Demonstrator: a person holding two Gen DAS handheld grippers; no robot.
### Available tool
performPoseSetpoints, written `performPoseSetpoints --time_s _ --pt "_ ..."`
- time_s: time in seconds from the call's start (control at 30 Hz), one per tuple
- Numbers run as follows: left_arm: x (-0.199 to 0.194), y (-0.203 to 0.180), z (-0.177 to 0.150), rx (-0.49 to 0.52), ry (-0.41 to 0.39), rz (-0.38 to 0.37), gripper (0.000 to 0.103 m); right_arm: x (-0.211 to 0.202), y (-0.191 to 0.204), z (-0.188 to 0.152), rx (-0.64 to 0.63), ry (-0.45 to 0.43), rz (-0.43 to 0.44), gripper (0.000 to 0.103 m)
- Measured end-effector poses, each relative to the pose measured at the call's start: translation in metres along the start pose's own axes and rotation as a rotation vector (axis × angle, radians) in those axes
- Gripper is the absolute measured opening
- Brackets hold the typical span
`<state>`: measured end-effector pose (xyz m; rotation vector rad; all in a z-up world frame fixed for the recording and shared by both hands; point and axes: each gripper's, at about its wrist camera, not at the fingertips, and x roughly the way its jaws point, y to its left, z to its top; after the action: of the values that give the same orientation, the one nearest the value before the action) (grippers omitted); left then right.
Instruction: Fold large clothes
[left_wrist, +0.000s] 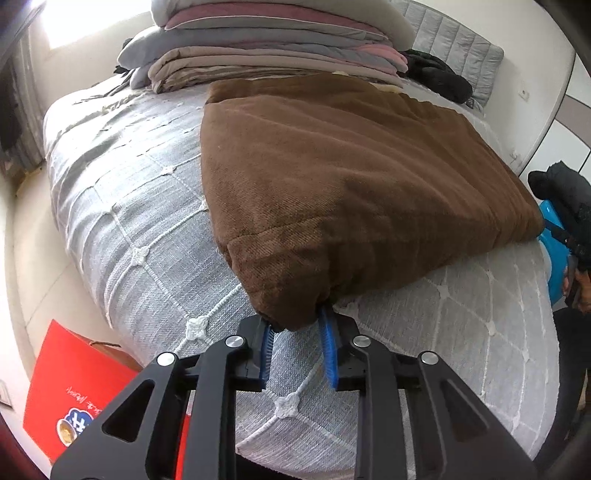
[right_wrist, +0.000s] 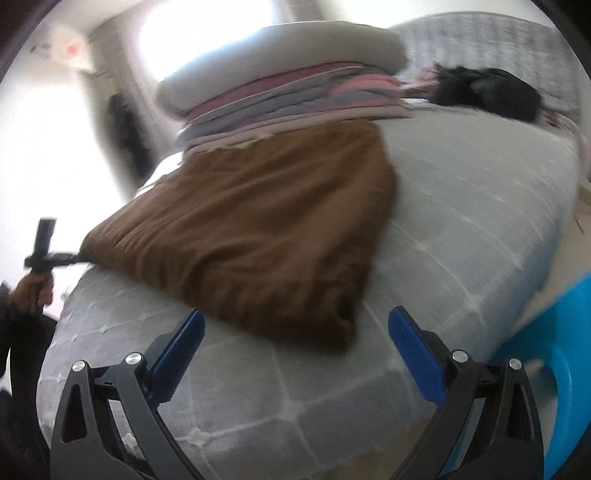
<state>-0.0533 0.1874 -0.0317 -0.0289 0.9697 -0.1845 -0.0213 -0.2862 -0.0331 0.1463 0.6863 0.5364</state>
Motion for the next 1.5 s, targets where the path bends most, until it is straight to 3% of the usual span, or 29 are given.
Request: performPoseSetpoints --time_s 0.23,0.27,0.3,0.33,0.4,0.53,0.63,0.73,0.77,0.83,0.93,1.0,1.07,1.27,1.33,1.4,1.5 --pt "0.004 0.003 0.001 -0.018 0.008 -0.004 0.023 0.033 0.006 0.015 -0.021 0.104 0.112 0.095" --pt "0.004 0.003 0.001 -0.019 0.008 -0.004 0.023 0.035 0.006 0.016 -0.024 0.113 0.108 0.090" --pt "0.005 0.003 0.002 -0.023 0.009 -0.004 0.023 0.034 0.005 0.016 -0.024 0.118 0.098 0.070" --pt "0.005 0.004 0.003 -0.025 0.010 -0.002 0.024 0.029 -0.001 0.016 -0.010 0.112 0.071 0.056" --pt "0.007 0.003 0.004 -0.027 0.015 0.008 0.024 0.015 -0.009 0.016 0.019 0.083 0.102 0.033" --pt "0.010 0.003 0.009 -0.017 0.013 0.051 0.026 0.002 0.013 0.018 -0.046 0.089 0.090 0.026" --pt "0.004 -0.003 0.016 0.047 -0.024 0.108 0.021 -0.017 0.035 0.031 -0.064 0.059 0.139 0.019" --pt "-0.002 -0.001 0.024 0.079 -0.039 0.139 0.020 -0.012 0.041 0.033 -0.145 0.121 0.059 0.017" --pt "-0.001 0.000 0.024 0.074 -0.034 0.132 0.019 -0.002 0.030 0.029 -0.123 0.165 0.023 0.017" --pt "0.000 -0.003 0.023 0.083 -0.016 0.124 0.019 0.009 0.010 0.018 -0.063 0.216 0.037 0.017" --pt "0.002 -0.001 0.010 0.102 0.033 0.081 0.023 0.005 0.019 0.011 -0.088 0.172 0.042 0.022" --pt "-0.002 0.005 0.005 0.083 0.026 0.054 0.025 0.007 0.027 0.015 -0.126 0.149 0.072 0.056" --pt "-0.007 0.011 0.007 0.053 -0.002 0.028 0.029 0.017 0.031 0.018 -0.154 0.170 0.097 0.073" --pt "0.000 0.014 0.010 0.033 -0.012 0.004 0.037 0.052 0.026 0.025 -0.102 0.240 0.130 0.075" --pt "0.003 0.013 0.011 0.042 -0.012 0.007 0.039 0.051 0.025 0.024 -0.094 0.240 0.115 0.070" --pt "0.005 0.016 0.013 0.039 -0.007 0.021 0.047 0.047 0.021 0.022 -0.075 0.235 0.096 0.054" --pt "0.002 0.022 0.016 0.014 -0.031 -0.018 0.047 0.043 0.014 0.018 -0.039 0.231 0.099 0.046"
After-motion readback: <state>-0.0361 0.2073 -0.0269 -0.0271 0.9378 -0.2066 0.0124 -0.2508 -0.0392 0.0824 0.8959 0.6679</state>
